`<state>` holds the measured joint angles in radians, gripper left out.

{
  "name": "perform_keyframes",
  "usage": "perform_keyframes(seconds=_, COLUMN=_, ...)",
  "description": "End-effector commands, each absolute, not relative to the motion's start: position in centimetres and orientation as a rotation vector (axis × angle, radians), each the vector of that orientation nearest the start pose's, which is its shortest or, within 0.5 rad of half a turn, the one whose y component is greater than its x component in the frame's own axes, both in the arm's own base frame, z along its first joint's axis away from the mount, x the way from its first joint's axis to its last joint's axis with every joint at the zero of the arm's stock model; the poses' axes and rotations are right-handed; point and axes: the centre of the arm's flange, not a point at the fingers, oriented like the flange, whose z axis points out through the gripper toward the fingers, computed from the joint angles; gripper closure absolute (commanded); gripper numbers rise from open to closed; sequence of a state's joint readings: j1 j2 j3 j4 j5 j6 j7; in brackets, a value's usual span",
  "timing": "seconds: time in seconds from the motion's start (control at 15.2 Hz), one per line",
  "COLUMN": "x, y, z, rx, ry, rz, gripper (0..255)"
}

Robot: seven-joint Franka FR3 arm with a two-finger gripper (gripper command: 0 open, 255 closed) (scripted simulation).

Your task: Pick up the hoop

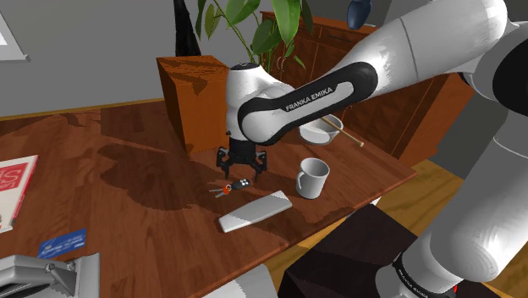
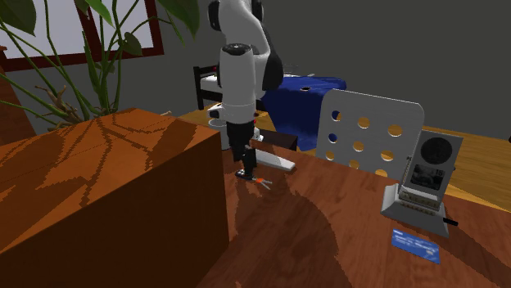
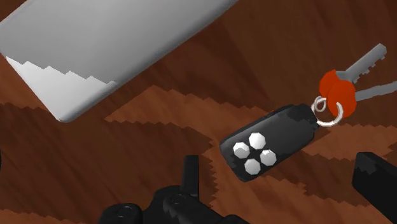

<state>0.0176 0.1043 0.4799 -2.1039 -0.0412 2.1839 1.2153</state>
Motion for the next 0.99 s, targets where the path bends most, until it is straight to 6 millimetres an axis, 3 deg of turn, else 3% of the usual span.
perform_keyframes(seconds=0.0, x=49.3, y=26.2, z=36.2, rx=-2.952, ry=1.071, rz=0.029, gripper=0)
perform_keyframes(seconds=0.13, x=49.3, y=26.2, z=35.9, rx=-2.952, ry=1.071, rz=0.029, gripper=0)
perform_keyframes(seconds=0.2, x=49.3, y=26.1, z=36.0, rx=-2.952, ry=1.071, rz=0.029, gripper=255)
perform_keyframes(seconds=0.79, x=49.3, y=26.2, z=35.9, rx=-2.952, ry=1.071, rz=0.029, gripper=255)
perform_keyframes(seconds=0.92, x=49.3, y=26.2, z=37.0, rx=-2.952, ry=1.071, rz=0.029, gripper=255)
